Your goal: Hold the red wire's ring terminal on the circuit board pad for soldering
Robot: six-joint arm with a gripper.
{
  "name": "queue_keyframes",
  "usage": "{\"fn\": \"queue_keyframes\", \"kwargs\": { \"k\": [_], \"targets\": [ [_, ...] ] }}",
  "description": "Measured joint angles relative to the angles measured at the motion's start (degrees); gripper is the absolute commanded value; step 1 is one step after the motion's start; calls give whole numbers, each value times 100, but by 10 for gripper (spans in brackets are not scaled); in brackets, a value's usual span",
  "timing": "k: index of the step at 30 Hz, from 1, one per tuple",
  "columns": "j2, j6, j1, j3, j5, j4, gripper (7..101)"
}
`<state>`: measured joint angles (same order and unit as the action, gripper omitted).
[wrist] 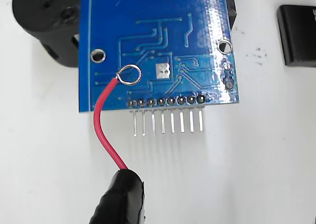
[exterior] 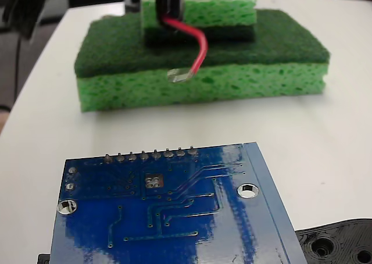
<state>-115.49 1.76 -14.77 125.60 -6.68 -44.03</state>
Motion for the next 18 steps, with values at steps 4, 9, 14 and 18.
{"fn": "queue_keyframes", "kwargs": {
  "k": [4,9,14,18],
  "targets": [
    [-721,-343,290,729,246,272,1003],
    [-1740,-791,703,1670,659,352,1003],
    [-2979,-1028,1195,2610,1107,299,1003],
    [-3955,-993,1248,3340,1318,202,1003]
  ]
}}
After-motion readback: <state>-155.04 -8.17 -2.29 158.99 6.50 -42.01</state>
